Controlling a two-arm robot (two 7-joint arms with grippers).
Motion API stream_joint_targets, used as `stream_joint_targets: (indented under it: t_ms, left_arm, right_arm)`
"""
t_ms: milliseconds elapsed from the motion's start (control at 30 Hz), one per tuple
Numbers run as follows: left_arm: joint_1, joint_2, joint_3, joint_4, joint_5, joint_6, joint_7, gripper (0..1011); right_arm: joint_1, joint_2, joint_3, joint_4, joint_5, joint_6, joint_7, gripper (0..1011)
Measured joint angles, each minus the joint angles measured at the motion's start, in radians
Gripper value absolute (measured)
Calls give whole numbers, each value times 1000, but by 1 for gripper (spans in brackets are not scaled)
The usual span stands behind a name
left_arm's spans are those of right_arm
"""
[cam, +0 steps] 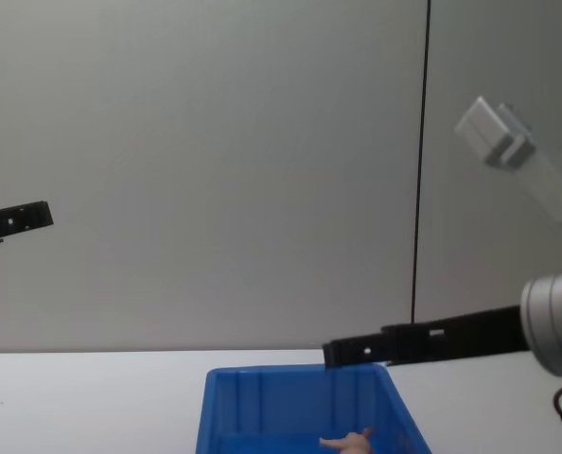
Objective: Pick up the two dolls from the table and place them into the box.
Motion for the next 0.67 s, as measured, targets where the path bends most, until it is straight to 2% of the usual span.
stream_joint_targets:
  t_ms: [133,433,667]
  left_arm:
    - [0,0,0,0,0,0,0,1001]
    - [0,0,0,0,0,0,0,1001]
    - [0,0,0,0,0,0,0,1001]
  right_arm:
    - [-4,5,8,-14,17,-10,-3,1001]
    - [-29,35,53,-85,115,-69,-24,1001]
    - [-43,53,78,-126,168,-97,-38,1001]
